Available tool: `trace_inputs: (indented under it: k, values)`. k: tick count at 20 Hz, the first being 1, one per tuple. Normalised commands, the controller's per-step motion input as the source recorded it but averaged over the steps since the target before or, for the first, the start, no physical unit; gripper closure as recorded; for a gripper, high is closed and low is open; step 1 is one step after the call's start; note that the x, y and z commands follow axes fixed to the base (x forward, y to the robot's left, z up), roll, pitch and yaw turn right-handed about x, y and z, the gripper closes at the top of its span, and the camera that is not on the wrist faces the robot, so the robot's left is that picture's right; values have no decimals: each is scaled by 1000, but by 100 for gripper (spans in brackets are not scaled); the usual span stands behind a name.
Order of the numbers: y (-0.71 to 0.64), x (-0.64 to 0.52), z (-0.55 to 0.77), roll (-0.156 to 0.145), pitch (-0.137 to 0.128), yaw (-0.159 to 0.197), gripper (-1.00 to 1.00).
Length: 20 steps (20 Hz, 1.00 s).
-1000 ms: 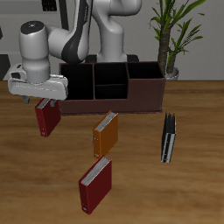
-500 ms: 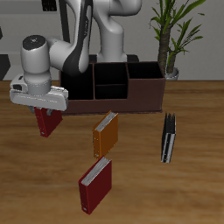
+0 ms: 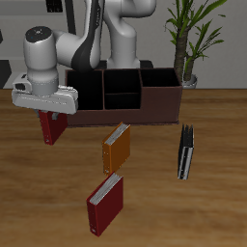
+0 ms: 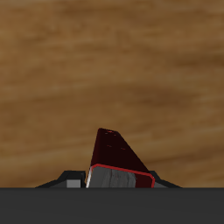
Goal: Place the right red book into the back desk caddy's right compartment
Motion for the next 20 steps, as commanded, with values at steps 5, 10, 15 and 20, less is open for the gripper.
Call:
trace_inputs:
  k: [5, 10, 15, 20]
  values:
    - [411, 74, 634, 14, -25, 25, 100]
    - [508, 1, 660, 26, 34, -1, 100]
    - [485, -170, 717, 41, -20, 22, 100]
    - [492, -308, 587, -20, 9, 77, 100]
